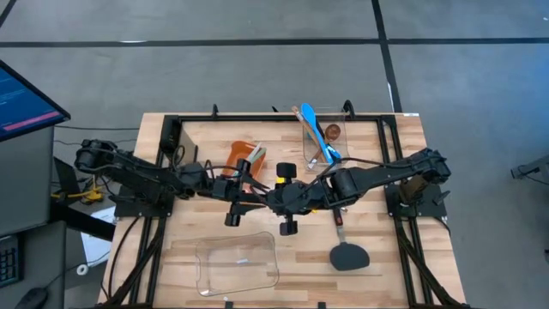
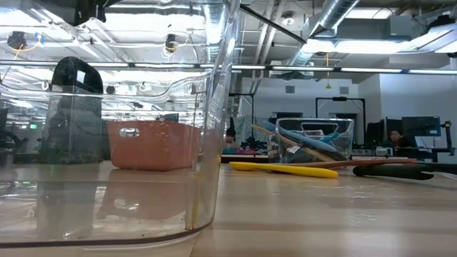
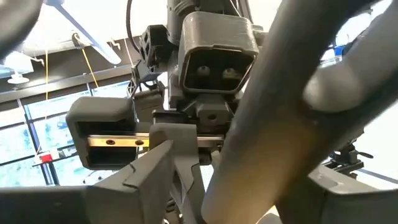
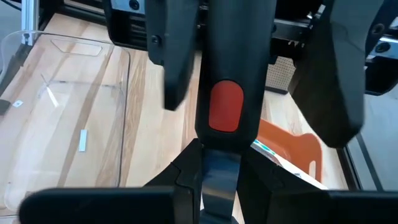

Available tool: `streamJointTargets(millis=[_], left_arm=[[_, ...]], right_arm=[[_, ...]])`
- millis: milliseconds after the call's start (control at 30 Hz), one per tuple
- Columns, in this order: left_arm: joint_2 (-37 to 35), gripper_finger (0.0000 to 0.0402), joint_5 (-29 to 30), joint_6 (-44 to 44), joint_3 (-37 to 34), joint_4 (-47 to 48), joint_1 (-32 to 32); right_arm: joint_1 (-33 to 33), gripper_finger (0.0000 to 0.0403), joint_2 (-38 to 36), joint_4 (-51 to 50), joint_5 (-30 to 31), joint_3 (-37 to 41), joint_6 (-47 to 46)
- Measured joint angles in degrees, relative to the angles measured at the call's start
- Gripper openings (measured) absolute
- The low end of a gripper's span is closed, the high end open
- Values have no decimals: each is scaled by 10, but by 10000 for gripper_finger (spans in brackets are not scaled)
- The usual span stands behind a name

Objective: Pick & Place Kitchen Items
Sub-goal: Put the black flipper spatula into the bottom transparent bin

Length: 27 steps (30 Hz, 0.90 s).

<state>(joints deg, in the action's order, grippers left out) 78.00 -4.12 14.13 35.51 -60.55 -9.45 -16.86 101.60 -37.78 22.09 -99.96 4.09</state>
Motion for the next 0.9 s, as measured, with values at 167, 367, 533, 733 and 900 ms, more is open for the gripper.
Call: streamJointTargets(millis=[167,367,533,733,900], left_arm=[[0,166,0,-14,0,0,0],[0,106,-2,-14,0,1,0],[0,77,3,-12,0,0,0],[0,77,13,-18,0,4,1],[0,77,14,-19,0,4,2]], right_arm=[[0,62,0,0,0,0,-1],[0,62,0,0,1,0,-3],[0,63,-1,-1,3,0,-16],[0,82,-1,-11,0,0,-15],[0,110,-1,-19,3,0,-15]])
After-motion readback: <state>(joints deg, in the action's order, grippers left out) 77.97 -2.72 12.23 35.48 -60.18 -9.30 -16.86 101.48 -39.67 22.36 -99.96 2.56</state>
